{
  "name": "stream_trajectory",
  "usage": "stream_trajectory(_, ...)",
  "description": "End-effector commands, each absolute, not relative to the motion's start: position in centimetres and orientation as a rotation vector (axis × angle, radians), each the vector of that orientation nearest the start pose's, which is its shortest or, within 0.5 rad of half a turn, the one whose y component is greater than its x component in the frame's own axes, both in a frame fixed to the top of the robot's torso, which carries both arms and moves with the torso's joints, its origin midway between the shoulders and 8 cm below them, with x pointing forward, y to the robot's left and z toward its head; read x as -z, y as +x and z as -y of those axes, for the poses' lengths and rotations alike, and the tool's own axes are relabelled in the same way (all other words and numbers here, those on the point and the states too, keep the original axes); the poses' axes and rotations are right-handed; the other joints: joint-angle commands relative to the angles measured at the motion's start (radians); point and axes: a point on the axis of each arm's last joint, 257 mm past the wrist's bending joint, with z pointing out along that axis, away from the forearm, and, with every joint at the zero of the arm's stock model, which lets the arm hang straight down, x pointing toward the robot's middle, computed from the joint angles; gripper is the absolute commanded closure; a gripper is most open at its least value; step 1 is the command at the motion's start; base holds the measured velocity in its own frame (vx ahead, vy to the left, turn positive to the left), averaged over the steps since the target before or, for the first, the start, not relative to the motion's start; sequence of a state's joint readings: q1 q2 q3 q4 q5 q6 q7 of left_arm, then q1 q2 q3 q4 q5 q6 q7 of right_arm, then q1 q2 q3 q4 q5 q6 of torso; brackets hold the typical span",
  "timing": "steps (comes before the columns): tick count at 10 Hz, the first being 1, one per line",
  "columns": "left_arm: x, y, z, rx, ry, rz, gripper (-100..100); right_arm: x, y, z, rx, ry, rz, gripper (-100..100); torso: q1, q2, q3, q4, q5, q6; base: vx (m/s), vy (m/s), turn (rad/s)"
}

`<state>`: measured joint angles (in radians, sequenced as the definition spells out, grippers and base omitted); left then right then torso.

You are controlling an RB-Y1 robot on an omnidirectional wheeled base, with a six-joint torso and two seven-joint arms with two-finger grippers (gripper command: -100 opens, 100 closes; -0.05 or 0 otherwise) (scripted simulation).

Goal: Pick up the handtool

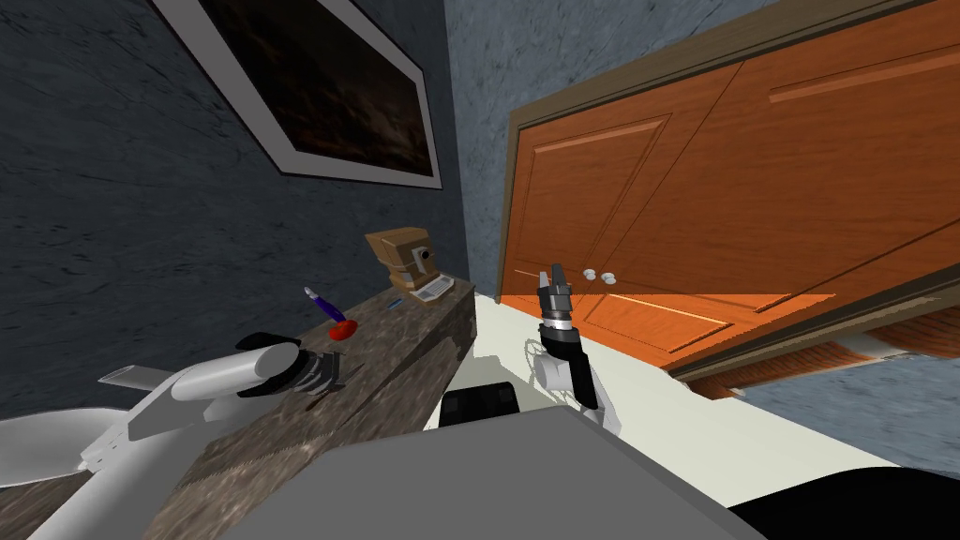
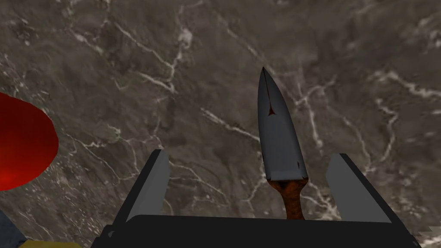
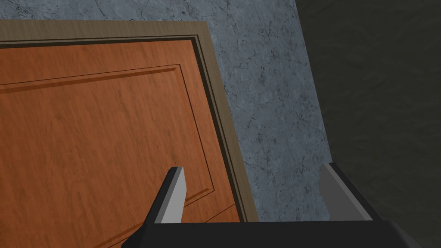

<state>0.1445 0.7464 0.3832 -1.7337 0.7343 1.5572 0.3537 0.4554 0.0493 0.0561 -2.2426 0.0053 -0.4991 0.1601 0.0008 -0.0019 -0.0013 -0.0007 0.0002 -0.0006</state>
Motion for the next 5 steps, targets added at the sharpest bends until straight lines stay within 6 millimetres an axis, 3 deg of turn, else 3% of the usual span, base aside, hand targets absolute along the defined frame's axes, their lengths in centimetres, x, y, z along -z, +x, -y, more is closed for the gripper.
stream_trajectory(1, 32.5, 28.6, -51.4, 0.2, -2.613, -1.408, -100, -2.3, 35.7, 26.0, -1.223, 0.634, -0.615, 0, 0.0, 0.0, 0.0, 0.0, 0.0, 0.0, 0.04, 0.002, 0.013)
stream_trajectory(5, 33.3, 25.1, -51.8, 0.046, -2.73, -1.402, -100, -2.3, 35.7, 26.0, -1.223, 0.634, -0.615, 0, 0.0, 0.0, 0.0, 0.0, 0.0, 0.0, 0.047, 0.004, 0.02)
